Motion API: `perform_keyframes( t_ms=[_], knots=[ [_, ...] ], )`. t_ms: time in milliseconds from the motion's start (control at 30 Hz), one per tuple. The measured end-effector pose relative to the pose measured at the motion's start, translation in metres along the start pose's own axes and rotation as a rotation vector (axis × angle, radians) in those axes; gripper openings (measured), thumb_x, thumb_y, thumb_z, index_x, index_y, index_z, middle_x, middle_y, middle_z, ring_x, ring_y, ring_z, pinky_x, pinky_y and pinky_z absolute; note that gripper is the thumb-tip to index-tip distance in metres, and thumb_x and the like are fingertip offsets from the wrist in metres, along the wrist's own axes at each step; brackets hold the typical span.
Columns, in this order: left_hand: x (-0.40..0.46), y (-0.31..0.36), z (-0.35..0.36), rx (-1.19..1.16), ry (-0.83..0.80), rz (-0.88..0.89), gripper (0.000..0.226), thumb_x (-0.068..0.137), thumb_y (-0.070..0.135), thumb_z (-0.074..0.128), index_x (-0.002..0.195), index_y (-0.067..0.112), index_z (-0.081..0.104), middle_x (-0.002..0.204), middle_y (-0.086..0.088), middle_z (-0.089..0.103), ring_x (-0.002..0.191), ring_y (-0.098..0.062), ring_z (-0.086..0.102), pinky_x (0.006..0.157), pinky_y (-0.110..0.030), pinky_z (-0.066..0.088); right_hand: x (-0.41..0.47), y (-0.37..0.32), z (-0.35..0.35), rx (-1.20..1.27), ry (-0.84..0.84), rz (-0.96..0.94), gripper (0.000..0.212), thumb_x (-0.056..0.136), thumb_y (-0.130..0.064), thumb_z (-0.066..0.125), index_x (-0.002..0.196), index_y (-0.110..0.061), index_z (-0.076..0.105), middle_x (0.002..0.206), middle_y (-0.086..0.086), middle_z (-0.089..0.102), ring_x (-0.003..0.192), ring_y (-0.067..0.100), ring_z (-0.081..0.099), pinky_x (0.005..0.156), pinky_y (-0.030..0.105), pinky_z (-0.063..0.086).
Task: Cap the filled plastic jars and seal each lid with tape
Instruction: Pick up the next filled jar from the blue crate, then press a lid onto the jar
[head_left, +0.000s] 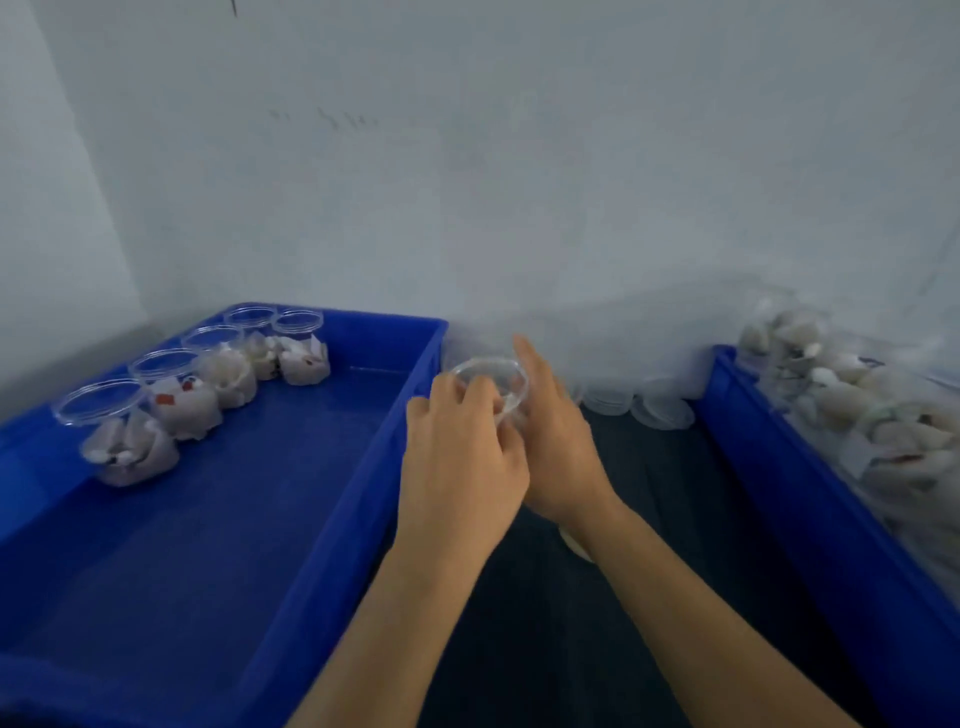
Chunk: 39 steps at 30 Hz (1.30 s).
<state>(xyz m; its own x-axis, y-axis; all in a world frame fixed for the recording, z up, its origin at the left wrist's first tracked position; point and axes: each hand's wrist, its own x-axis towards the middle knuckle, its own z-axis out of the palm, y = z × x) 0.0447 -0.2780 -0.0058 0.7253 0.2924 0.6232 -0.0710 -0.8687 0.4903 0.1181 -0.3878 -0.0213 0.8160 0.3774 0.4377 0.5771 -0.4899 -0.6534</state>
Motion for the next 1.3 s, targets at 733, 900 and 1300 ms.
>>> perform_keyframes(
  t_ms=[733, 900, 1300],
  knots=[
    [-0.035, -0.08, 0.11, -0.603, -0.209, -0.317, 0.076, 0.075, 0.069, 0.073, 0.14, 0.054, 0.037, 0.124, 0.031, 0.059, 0.111, 0.012, 0.06, 0.08, -0.009, 0.051, 0.038, 0.13, 0.02, -0.123, -0.136, 0.101, 0.042, 0.095, -0.005, 0.067, 0.131, -0.028, 0.07, 0.133, -0.009, 0.061, 0.122, 0.009, 0.058, 0.108, 0.039, 0.051],
    [-0.04, -0.083, 0.113, -0.491, -0.168, -0.273, 0.08, 0.071, 0.064, 0.082, 0.138, 0.05, 0.04, 0.126, 0.024, 0.063, 0.11, 0.009, 0.062, 0.082, -0.015, 0.051, 0.056, 0.129, 0.048, -0.522, -0.291, 0.206, 0.008, 0.097, -0.034, 0.058, 0.099, -0.034, 0.066, 0.111, -0.01, 0.062, 0.107, 0.021, 0.063, 0.073, 0.037, 0.049],
    [-0.04, -0.079, 0.114, -0.391, -0.176, -0.231, 0.099, 0.068, 0.081, 0.074, 0.152, 0.049, 0.033, 0.14, 0.026, 0.054, 0.116, 0.005, 0.054, 0.083, -0.015, 0.041, 0.008, 0.103, -0.026, 0.145, 0.326, 0.249, 0.019, 0.113, -0.04, 0.041, 0.102, -0.037, 0.056, 0.091, -0.016, 0.073, 0.083, 0.001, 0.066, 0.075, 0.029, 0.049]
  ],
)
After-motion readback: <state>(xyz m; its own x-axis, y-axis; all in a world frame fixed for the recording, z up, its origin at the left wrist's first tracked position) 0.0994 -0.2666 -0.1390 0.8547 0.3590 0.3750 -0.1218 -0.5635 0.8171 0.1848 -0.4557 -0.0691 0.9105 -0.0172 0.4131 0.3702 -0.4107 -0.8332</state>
